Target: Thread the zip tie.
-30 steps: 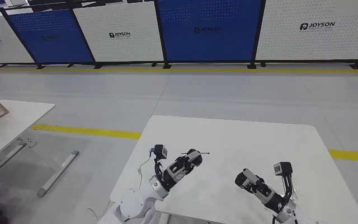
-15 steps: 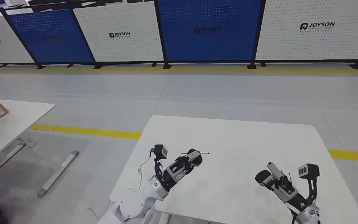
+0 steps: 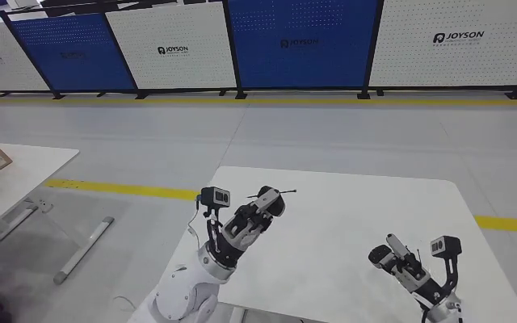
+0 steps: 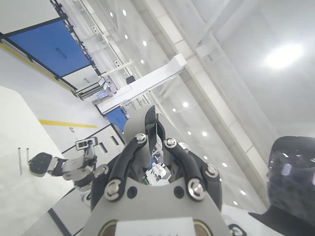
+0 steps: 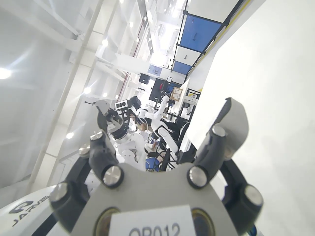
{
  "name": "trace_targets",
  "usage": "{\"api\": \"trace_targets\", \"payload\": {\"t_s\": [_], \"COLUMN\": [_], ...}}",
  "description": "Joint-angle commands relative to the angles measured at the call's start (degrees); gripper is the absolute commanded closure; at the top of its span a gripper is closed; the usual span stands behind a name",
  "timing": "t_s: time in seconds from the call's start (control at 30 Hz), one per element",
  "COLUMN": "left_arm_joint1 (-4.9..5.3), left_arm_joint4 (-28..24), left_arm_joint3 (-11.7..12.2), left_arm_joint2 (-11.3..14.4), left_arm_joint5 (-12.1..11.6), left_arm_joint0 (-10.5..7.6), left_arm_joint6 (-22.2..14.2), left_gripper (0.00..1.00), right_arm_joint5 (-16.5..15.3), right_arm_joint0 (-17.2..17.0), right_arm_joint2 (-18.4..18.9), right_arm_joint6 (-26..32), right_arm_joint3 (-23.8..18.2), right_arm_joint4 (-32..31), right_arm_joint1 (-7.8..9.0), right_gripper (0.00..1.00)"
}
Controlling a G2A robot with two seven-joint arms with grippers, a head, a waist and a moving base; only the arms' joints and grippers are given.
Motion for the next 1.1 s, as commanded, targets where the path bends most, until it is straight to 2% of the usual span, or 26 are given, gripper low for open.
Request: {"api": "trace_targets", "payload": {"t_s": [0.0, 0.2, 0.33, 0.43, 0.5, 0.7, 0.8, 0.93, 1.07], "left_arm_joint1": [-0.04, -0.04, -0.05, -0.17, -0.31, -0.79, -0.93, -0.94, -1.03], "left_arm_joint4": [-0.36, -0.36, 4.45, 6.99, 8.63, 13.18, 15.76, 20.14, 21.13], "left_arm_joint3": [-0.29, -0.29, 1.0, 3.44, 6.08, 13.45, 16.28, 18.62, 19.04], "left_arm_joint2": [-0.45, -0.45, 0.3, 1.97, 3.36, 7.4, 9.05, 10.46, 10.77], "left_arm_joint5": [0.46, 0.46, 2.21, 3.8, 4.6, 5.81, 6.5, 7.6, 7.27], "left_arm_joint0": [0.13, 0.13, -0.35, -0.63, -1.28, -3.14, -3.69, -3.68, -3.51], "left_arm_joint6": [1.3, 1.3, 1.17, 1.12, 1.25, 2.33, 2.1, 1.86, 3.2], "left_gripper": [1.0, 1.0, 1.0, 1.0, 1.0, 1.0, 1.0, 1.0, 1.0], "right_arm_joint5": [0.0, 0.0, 0.0, 0.0, 0.0, 0.0, 0.0, 0.0, 0.0], "right_arm_joint0": [0.0, 0.0, 0.0, 0.0, 0.0, 0.0, 0.0, 0.0, 0.0], "right_arm_joint2": [0.0, 0.0, 0.0, 0.0, 0.0, 0.0, 0.0, 0.0, 0.0], "right_arm_joint6": [0.0, 0.0, 0.0, 0.0, 0.0, 0.0, 0.0, 0.0, 0.0], "right_arm_joint3": [0.0, 0.0, 0.0, 0.0, 0.0, 0.0, 0.0, 0.0, 0.0], "right_arm_joint4": [0.0, 0.0, 0.0, 0.0, 0.0, 0.0, 0.0, 0.0, 0.0], "right_arm_joint1": [0.0, 0.0, 0.0, 0.0, 0.0, 0.0, 0.0, 0.0, 0.0], "right_gripper": [0.0, 0.0, 0.0, 0.0, 0.0, 0.0, 0.0, 0.0, 0.0]}}
